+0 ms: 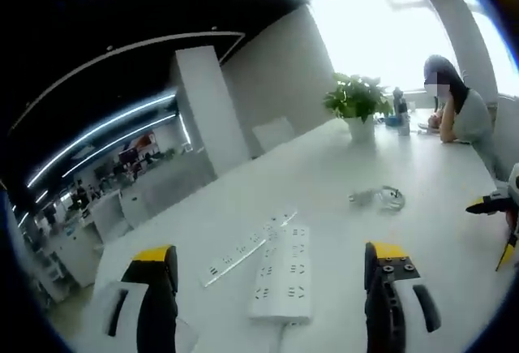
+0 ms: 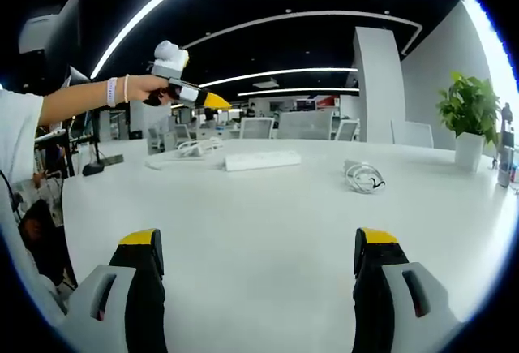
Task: Straighten the power strip on the desk, plug the charger into it
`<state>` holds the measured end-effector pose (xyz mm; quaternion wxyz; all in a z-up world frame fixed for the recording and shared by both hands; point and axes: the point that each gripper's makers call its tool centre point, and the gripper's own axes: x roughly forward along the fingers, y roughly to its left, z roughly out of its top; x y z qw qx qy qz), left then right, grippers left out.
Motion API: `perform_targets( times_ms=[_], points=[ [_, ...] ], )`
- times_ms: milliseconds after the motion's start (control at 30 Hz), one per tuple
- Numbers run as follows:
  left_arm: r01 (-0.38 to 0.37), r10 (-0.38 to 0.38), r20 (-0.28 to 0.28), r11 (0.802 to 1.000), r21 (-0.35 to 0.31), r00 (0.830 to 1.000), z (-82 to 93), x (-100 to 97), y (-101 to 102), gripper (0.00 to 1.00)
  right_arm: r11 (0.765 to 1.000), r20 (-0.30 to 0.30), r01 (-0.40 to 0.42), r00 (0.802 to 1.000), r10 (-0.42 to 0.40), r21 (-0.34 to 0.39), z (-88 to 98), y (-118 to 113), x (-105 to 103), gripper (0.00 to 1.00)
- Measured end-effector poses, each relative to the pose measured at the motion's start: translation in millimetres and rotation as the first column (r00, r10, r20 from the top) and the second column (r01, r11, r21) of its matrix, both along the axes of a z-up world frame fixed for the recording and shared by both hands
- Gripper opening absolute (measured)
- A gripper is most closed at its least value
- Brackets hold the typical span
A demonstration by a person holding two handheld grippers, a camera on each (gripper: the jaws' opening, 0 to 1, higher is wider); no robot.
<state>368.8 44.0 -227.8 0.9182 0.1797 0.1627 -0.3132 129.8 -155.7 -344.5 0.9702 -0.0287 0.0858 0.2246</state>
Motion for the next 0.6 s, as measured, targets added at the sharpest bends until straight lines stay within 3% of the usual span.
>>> perform_targets(
  times_ms=[267, 333, 400, 467, 600],
  points=[
    [-0.011, 0.027, -0.119, 0.991, 0.136, 0.992, -21.1, 31.7, -4.8, 0.99, 1.0, -0.009, 0.003, 1.0, -0.004, -0.007, -3.4, -0.6, 1.4, 0.97],
    [-0.016, 0.045, -0.172, 0.986, 0.167, 0.984, -29.6, 25.5, -5.3, 0.99, 1.0, -0.012, 0.007, 1.0, -0.007, -0.008, -4.1, -1.5, 1.7, 0.97],
    [-0.015, 0.048, -0.185, 0.984, 0.176, 0.982, -33.0, 36.7, -3.8, 0.99, 1.0, -0.013, 0.01, 1.0, -0.01, -0.008, -4.7, -2.8, 1.6, 0.97],
    [-0.019, 0.058, -0.208, 0.982, 0.188, 0.976, -40.7, 33.7, -6.4, 0.99, 1.0, -0.014, 0.013, 1.0, -0.013, -0.009, -5.1, -3.9, 1.3, 0.97],
    [-0.022, 0.088, -0.285, 0.974, 0.226, 0.955, -57.1, 44.8, -0.8, 0.99, 1.0, -0.02, 0.014, 1.0, -0.015, -0.014, -6.6, -5.1, 1.3, 0.97]
  ],
)
